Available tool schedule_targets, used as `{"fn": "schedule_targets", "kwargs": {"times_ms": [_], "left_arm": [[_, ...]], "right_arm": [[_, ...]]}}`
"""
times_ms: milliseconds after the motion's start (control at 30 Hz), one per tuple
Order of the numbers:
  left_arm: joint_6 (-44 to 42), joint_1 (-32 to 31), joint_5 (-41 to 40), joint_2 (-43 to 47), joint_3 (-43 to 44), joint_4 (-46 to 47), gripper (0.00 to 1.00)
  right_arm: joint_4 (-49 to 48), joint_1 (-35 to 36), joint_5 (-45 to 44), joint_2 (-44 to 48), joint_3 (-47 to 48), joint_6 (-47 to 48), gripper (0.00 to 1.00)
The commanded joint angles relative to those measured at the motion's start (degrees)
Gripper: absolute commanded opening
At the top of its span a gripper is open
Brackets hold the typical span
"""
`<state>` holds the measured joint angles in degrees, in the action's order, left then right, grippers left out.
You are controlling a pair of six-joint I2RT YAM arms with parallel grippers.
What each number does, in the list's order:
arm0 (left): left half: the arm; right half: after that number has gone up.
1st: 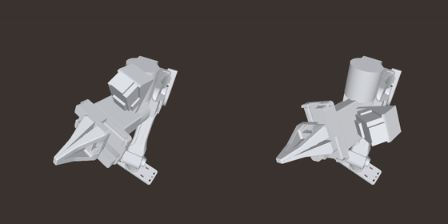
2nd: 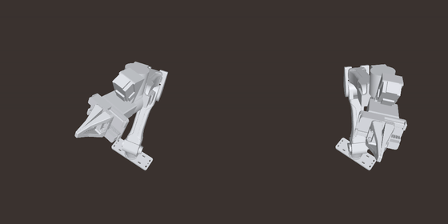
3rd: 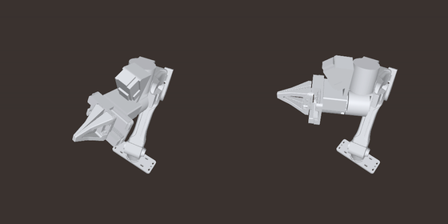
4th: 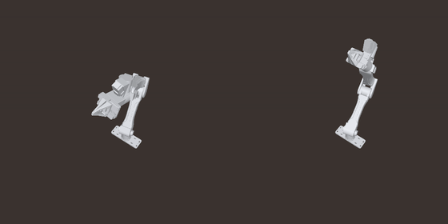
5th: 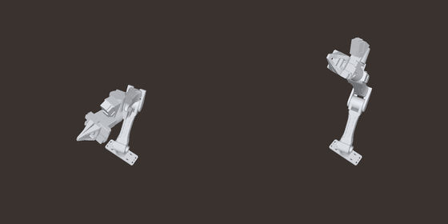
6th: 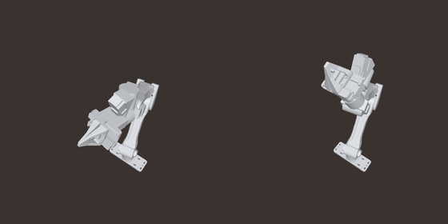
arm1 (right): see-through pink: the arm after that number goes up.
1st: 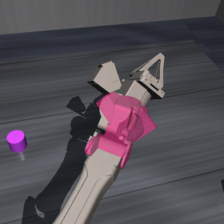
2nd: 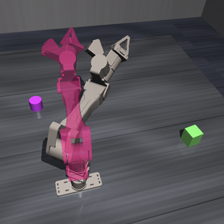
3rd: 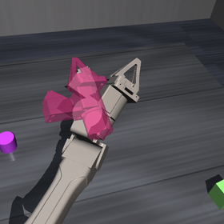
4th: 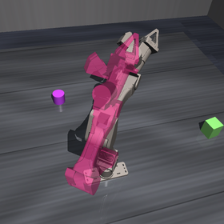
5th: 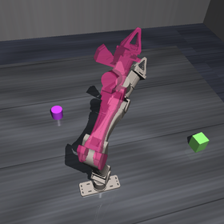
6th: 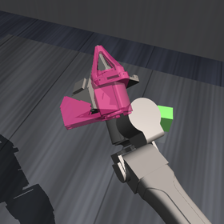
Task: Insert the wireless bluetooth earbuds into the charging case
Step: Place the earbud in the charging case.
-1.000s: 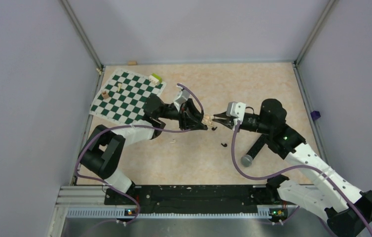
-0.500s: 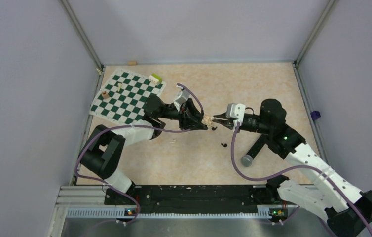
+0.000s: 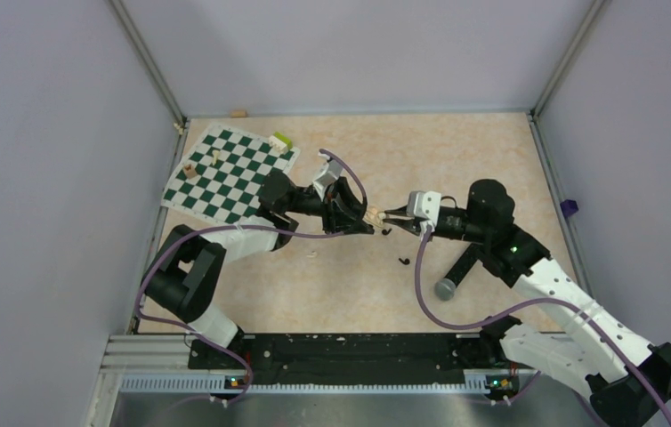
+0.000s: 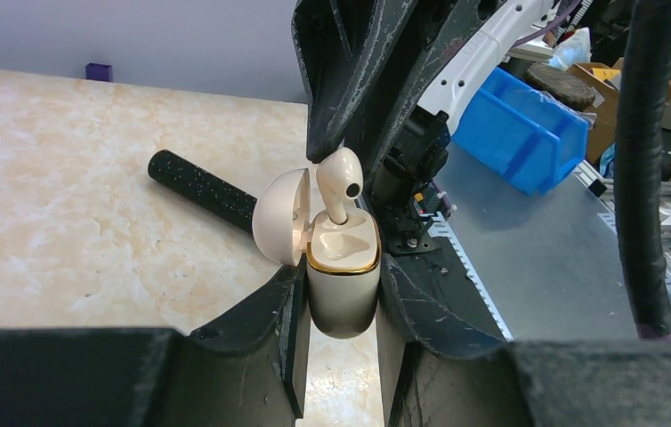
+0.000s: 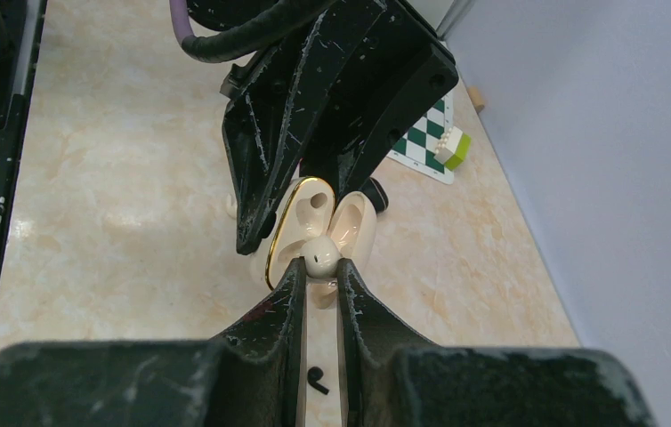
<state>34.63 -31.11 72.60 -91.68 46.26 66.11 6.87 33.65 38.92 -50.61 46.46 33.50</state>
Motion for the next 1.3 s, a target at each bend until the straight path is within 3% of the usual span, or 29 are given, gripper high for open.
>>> {"fn": "schedule_targets", "kwargs": {"times_ms": [0,467,900,1267], "left_arm": [[1.0,0.2,-0.6,-0.1,0.5,4.3,0.00],[3.7,1.5,-4.0,0.0,-1.0,10.7,0.00],[6.2,1.4,-8.8,-0.5,-1.8,11.1,0.00],[6.3,1.2,-7.8,0.1,-2.5,13.4,0.00]], "right_arm": [[0.0,0.7,1.8,1.2,-0.6,1.2,0.00],[-9.7,0.7,-5.1,-0.4,-2.0,-11.1,0.00],[-12.0,0.9,-7.6,-2.0,-3.2,-11.4,0.00],[-13.5,2.5,-10.2,-4.2,-4.0,-10.7,0.00]]}}
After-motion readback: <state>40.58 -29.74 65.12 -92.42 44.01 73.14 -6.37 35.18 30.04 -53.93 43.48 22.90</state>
